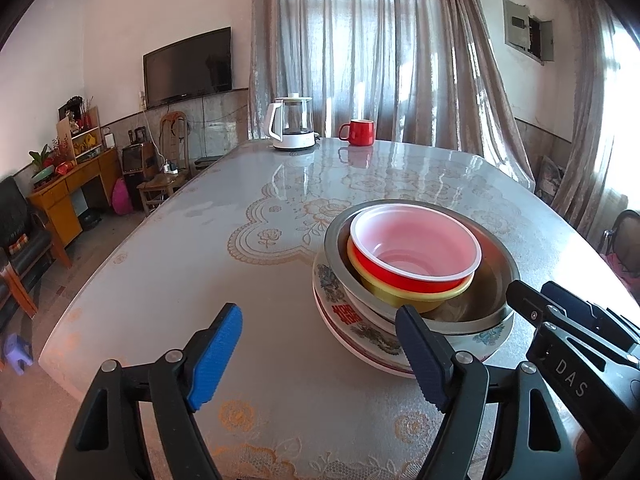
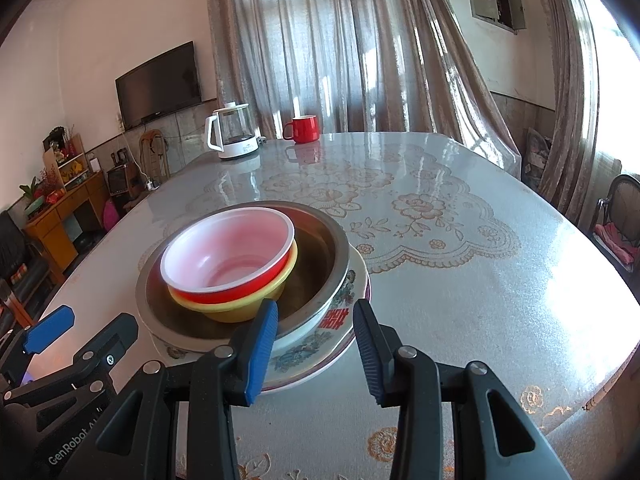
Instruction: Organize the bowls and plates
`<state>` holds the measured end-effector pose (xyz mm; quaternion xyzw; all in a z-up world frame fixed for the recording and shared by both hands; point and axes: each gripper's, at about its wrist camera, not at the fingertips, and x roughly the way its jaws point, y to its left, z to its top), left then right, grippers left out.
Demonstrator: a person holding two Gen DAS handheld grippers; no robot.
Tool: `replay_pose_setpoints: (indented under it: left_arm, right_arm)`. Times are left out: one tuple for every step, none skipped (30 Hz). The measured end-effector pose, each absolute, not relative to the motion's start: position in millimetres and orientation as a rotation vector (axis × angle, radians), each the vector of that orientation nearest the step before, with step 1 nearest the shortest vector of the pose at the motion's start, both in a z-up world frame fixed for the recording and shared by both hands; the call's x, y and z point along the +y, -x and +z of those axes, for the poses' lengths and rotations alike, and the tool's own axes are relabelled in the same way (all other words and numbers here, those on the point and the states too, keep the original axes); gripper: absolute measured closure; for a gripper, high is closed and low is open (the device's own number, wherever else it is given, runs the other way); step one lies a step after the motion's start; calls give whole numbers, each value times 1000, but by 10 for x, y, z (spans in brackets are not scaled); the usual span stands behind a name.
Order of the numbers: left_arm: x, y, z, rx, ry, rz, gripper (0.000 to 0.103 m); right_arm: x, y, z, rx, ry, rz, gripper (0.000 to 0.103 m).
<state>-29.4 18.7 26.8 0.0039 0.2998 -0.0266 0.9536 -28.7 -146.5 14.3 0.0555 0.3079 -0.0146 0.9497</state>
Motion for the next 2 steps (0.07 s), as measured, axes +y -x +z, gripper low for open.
replay_pose_setpoints:
  left_arm:
    - [189, 289, 266, 613, -7, -56, 24]
    - [196, 277, 262, 621, -4, -58, 23]
  right_arm:
    - [-1469, 291, 147, 624, -114, -28, 64]
    - [-1476, 294, 157, 620, -113, -25, 64]
